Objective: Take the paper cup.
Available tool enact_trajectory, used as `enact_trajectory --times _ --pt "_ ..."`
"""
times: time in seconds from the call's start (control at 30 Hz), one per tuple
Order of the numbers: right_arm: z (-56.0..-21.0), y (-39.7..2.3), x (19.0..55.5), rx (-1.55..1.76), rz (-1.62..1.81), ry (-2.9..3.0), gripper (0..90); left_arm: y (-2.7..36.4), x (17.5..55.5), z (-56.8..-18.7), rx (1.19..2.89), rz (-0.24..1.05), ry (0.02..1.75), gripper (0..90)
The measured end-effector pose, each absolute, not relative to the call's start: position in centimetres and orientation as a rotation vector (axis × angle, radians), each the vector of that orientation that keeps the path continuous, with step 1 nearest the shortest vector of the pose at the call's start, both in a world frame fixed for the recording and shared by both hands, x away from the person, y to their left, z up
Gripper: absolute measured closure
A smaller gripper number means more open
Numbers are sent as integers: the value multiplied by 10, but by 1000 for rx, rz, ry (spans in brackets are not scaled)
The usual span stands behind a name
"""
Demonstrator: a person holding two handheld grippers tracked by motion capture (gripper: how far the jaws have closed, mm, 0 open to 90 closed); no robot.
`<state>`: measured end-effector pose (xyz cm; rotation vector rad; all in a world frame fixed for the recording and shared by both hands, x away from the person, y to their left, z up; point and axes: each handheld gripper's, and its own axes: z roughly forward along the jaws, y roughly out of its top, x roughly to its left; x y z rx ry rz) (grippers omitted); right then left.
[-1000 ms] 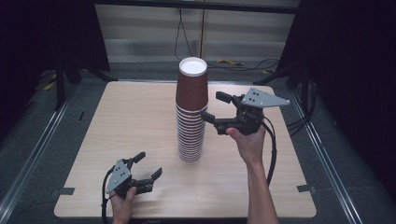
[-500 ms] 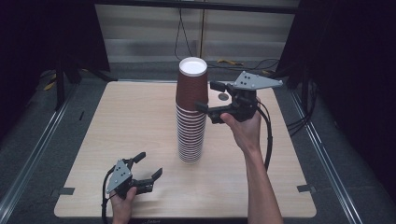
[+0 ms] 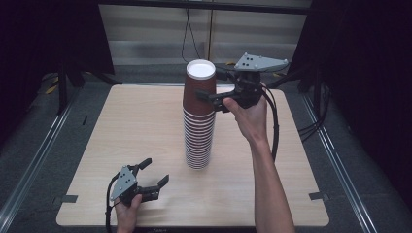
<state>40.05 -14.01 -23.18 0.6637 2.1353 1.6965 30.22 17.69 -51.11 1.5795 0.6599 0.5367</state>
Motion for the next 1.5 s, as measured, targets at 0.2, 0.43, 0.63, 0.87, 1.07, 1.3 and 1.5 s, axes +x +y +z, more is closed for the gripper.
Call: enact_trajectory --times 0.2,0.43,0.63,0.87,1.07,1.3,1.5 --pt "-234 -131 410 668 1671 2167 140 178 303 -511 1577 528 654 156" --pt "-234 -125 414 663 1679 2179 179 177 303 -511 1574 525 659 156" --pt "-234 -126 414 665 1690 2178 186 177 302 -511 1574 529 663 156" --pt "-230 -127 413 648 1715 2149 191 177 302 -511 1575 524 658 156" --pt "-228 -127 411 641 1742 2116 195 177 302 -511 1575 524 657 156" --pt "-219 -130 407 621 1791 2063 198 177 302 -511 1575 524 657 156" --pt "-215 -130 405 599 1814 2025 197 178 303 -511 1573 518 657 156"
